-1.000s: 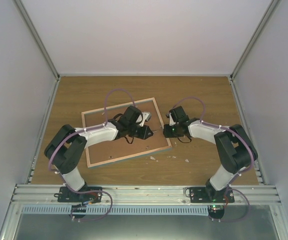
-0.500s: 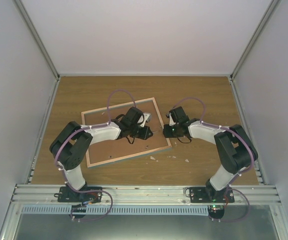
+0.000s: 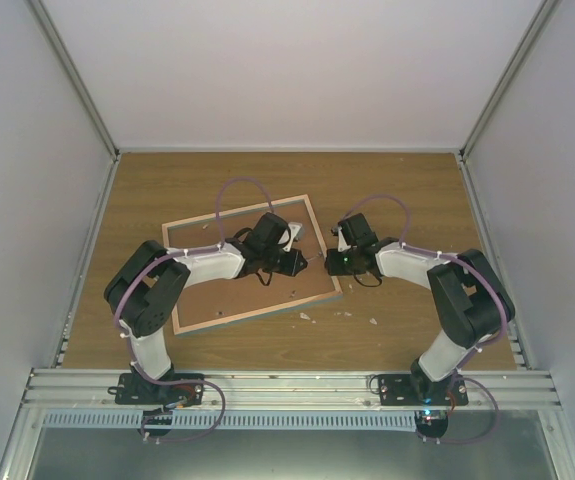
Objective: Take the photo out of the frame
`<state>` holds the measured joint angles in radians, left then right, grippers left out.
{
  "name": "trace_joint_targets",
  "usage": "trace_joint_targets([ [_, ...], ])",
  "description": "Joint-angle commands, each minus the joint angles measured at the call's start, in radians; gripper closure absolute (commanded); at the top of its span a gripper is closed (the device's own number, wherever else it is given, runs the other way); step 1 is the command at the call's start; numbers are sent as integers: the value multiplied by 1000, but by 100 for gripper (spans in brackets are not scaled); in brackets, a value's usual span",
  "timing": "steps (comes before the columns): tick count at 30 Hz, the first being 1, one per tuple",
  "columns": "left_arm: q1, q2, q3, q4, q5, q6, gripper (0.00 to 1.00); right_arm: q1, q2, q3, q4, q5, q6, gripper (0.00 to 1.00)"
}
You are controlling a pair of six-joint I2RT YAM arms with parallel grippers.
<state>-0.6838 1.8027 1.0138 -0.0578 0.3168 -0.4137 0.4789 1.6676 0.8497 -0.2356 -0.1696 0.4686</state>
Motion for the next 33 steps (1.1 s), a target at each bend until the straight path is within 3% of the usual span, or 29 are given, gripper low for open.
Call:
trace_joint_targets([
  [1, -3, 17, 11, 36, -76, -24, 100, 17, 14, -25, 34, -36, 35, 99],
  [10, -3, -36, -36, 55, -162, -73, 100, 17, 8, -30, 32, -18, 39, 99],
  [21, 11, -164, -91, 89, -173, -95, 100, 13, -9, -32, 22, 49, 39, 99],
  [33, 252, -468, -283, 45, -264, -183, 100, -103, -96, -121, 23, 97, 20, 100],
])
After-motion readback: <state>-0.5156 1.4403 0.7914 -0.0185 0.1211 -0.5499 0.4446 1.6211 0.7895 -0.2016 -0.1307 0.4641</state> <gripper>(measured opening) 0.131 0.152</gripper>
